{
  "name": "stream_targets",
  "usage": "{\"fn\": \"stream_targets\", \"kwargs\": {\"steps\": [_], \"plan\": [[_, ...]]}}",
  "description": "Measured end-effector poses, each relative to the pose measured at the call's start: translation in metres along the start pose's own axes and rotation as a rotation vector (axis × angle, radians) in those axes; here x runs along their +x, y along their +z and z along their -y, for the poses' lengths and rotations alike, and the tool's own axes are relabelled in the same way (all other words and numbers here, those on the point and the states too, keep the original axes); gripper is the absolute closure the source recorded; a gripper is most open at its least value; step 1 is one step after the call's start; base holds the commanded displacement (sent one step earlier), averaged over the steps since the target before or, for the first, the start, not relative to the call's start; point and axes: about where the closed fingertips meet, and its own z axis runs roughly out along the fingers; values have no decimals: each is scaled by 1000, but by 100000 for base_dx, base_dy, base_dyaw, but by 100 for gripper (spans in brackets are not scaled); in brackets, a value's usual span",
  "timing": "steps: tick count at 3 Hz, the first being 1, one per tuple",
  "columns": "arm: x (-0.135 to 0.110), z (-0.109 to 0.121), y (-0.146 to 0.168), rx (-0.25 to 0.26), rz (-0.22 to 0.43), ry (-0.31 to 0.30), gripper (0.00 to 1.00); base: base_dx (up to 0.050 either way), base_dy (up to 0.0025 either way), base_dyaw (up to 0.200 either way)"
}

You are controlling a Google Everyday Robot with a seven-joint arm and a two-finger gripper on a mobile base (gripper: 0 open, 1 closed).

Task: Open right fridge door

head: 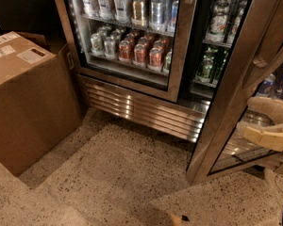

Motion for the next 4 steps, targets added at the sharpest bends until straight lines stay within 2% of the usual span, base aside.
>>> {"fn": "stream_targets", "kwargs": {"steps": [2, 3, 4], "plan": [[0, 0, 0, 0, 0, 0, 89, 0, 0, 0], [0, 0, 0, 0, 0, 0, 100, 0, 0, 0], [0, 0, 0, 0, 0, 0, 100, 0, 0, 0]]}}
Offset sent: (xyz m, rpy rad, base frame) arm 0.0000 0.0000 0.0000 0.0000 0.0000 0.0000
